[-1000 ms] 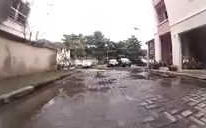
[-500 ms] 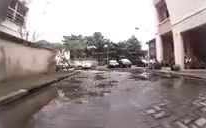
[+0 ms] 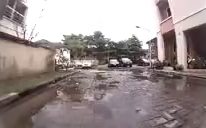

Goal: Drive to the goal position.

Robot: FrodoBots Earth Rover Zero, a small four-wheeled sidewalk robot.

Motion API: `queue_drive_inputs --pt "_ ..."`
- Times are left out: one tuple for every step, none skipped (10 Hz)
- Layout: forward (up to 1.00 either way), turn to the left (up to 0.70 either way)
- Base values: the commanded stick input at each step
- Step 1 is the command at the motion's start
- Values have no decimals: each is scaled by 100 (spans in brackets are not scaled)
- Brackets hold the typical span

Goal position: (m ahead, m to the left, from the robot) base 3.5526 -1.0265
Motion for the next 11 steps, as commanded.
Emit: queue_drive_inputs --pt "50 0" --pt "50 0" --pt "50 0" --pt "50 0" --pt "50 0" --pt "50 0" --pt "50 0" --pt "50 0" --pt "50 0" --pt "50 0" --pt "50 0"
